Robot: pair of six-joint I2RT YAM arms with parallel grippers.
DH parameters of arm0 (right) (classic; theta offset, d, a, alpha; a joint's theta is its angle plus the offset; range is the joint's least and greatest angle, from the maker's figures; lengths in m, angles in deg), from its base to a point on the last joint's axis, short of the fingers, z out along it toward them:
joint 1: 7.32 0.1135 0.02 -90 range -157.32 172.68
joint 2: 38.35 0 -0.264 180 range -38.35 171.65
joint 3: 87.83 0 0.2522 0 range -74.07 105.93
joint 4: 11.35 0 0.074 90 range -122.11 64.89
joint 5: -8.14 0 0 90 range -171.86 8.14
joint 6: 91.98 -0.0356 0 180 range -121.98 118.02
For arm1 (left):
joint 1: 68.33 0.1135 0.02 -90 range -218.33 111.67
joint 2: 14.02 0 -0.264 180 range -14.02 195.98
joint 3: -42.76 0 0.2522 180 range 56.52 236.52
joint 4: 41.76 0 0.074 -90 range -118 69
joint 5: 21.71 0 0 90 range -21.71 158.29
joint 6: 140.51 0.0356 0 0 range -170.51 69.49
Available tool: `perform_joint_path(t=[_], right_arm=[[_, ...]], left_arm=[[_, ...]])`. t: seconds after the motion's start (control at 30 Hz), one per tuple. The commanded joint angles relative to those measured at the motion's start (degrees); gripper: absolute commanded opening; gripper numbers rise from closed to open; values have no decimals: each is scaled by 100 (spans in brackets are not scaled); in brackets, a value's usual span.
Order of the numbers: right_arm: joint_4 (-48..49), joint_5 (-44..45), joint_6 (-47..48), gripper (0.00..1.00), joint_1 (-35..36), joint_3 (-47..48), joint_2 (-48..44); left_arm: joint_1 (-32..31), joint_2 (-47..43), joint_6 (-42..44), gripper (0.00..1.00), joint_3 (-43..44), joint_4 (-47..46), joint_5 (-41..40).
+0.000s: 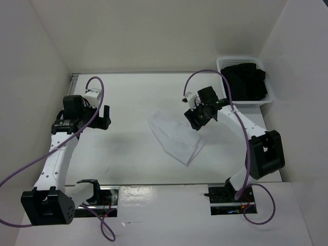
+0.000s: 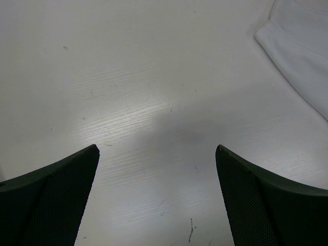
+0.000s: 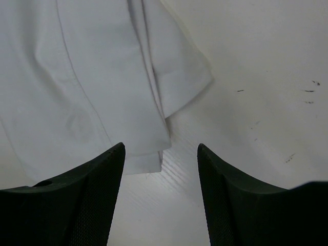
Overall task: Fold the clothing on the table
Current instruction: Flatten the skirt out
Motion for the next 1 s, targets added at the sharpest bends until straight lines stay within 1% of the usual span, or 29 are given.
perform_joint_path(t=[0.0,0.03,0.07,0.13,0.33,0.5,0.7,0.97], right_arm=[[-168,-535,362,63,12,-45,114],[-168,-535,415,63,12,-45,201],[-168,-535,485,61,12,-97,280],[-98,-535,556,59,12,-238,359],[-97,-912,750,55,12,-239,877],[-150,-1097,873,55,12,-186,1010],[-27,-1098,987,55,12,-239,1010],[157,-843,987,54,-58,-239,1072]], left_arm=[[-21,-72,70,100,248,-15,58],[-21,-72,70,100,248,-15,58],[-21,-72,70,100,248,-15,58],[-21,-19,70,100,248,-15,58],[-21,-19,123,100,248,-15,111],[-21,-19,123,100,248,-15,111],[-21,34,123,100,248,-15,111],[-21,34,123,100,248,-15,111]])
